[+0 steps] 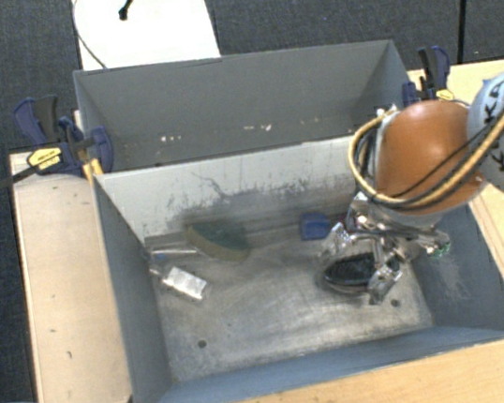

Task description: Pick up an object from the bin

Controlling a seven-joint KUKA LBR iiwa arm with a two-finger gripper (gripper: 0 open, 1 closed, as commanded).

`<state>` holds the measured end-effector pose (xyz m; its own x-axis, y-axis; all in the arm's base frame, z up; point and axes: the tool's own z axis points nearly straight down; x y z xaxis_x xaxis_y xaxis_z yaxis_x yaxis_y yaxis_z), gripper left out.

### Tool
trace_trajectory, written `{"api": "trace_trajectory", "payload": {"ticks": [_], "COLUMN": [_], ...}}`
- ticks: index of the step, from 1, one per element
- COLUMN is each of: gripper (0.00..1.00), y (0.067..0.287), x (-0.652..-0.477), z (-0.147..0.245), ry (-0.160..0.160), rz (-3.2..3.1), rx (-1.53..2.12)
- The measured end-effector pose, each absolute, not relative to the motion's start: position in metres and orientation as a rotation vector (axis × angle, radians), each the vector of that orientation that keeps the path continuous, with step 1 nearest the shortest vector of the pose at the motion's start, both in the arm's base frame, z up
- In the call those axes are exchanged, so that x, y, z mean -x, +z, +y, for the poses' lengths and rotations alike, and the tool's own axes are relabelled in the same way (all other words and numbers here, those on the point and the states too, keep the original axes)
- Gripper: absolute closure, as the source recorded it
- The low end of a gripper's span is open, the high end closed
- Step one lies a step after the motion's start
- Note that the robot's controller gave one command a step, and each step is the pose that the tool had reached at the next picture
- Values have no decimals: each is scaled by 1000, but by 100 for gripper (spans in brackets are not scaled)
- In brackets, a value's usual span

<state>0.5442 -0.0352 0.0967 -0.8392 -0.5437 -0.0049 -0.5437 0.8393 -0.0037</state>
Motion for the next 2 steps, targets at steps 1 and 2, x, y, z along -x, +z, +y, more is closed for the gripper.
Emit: {"api": "trace_trajectory", "payload": {"ticks": [1,2], "gripper": [100,100], "y": [96,180], "x": [-543,-536], "z": [-33,-22], "ry": [2,-4], "rz": [3013,2924], "rx": [885,1123]}}
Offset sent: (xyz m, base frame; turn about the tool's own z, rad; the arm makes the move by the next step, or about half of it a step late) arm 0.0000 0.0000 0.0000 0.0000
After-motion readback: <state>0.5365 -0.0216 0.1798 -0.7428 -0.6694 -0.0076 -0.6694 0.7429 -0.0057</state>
